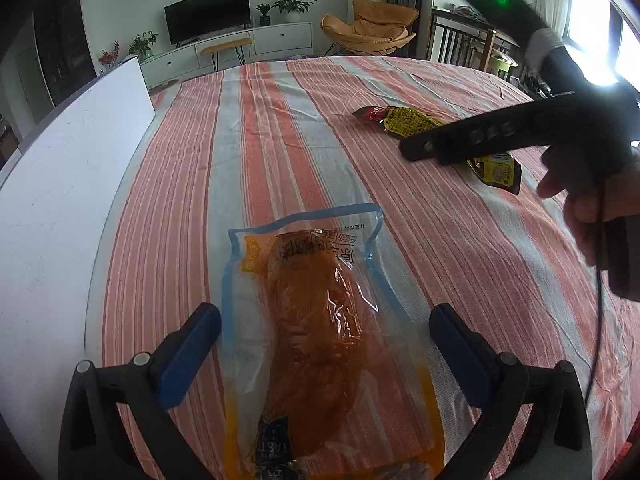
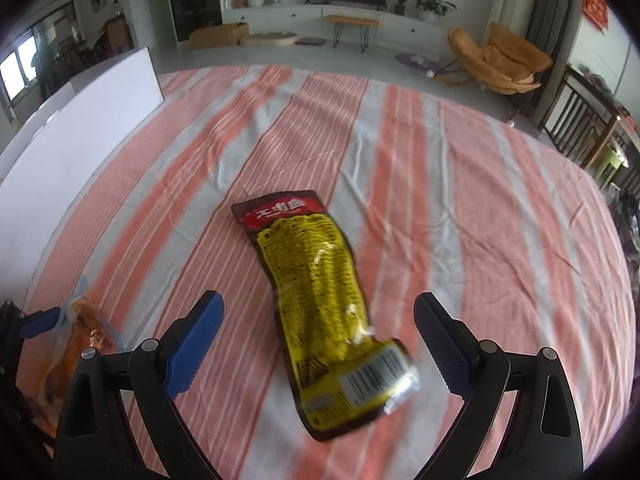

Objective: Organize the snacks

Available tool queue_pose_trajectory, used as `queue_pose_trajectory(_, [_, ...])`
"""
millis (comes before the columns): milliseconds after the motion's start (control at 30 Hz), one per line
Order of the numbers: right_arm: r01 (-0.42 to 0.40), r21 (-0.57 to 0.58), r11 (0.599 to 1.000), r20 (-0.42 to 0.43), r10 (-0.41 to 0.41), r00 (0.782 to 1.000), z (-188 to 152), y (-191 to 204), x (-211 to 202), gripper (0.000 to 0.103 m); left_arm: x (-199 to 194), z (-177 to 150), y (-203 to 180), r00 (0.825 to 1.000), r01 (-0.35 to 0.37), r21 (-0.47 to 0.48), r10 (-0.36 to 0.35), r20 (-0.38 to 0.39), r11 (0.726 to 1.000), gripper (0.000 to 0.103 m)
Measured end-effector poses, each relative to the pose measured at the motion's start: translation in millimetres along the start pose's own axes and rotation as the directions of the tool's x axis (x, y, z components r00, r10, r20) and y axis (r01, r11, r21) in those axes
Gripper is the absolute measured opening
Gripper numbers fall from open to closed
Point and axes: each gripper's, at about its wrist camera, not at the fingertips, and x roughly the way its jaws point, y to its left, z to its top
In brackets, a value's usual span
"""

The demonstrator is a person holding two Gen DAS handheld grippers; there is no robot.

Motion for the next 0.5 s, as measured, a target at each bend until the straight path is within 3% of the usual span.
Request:
queue_pose_trajectory(67, [-0.003,0.032,0.999,-0.031,0.004,1.0,-1.5,11.5,18.7,0.095,0.4,1.2,0.9,1.0,0.0,0.0,0.0,-0.001,1.0,0.103])
queue_pose_trajectory(133, [0.029,0.099,0.995,0.012,-0.031,0.999,-4.6,16.8,12.4,0.082,0.5,2.7,0.7,1.0,0.0,0.001,0.0,-0.001,1.0,0.103])
queue_pose_trajectory(167, [0.043,0.121,0.992,0.033,-0.047,0.998,-8.3,19.7,5.9,0.053,0.4,2.9,0.7,1.0,0.0,0.001,0.0,-0.001,1.0,0.103])
queue_pose_trajectory(267, [0.065,0.194,0.979,0.038,-0.074,0.997,-29.8,26.2,-12.6,0.052,0.1,3.0,0.5,1.0,0.0,0.001,0.0,-0.001,1.0,0.103])
queue_pose_trajectory(400, [0.162,0.257,0.953,0.06,-0.184,0.981,-83.8,46.3,-46.4,0.055,0.1,3.1,0.5,1.0,0.0,0.001,0.0,-0.001,1.0,0.103])
queue_pose_trajectory(467, [0.194,0.325,0.926,0.089,-0.234,0.968,-109.4,51.0,-61.1,0.061,-0.1,3.0,0.9,1.0,0.0,0.001,0.0,-0.001,1.0,0.103])
queue_pose_trajectory(500, [0.215,0.346,0.913,0.088,-0.259,0.962,-117.0,52.3,-65.9,0.078,-0.3,2.9,0.9,1.0,0.0,0.001,0.0,-0.001,1.0,0.103])
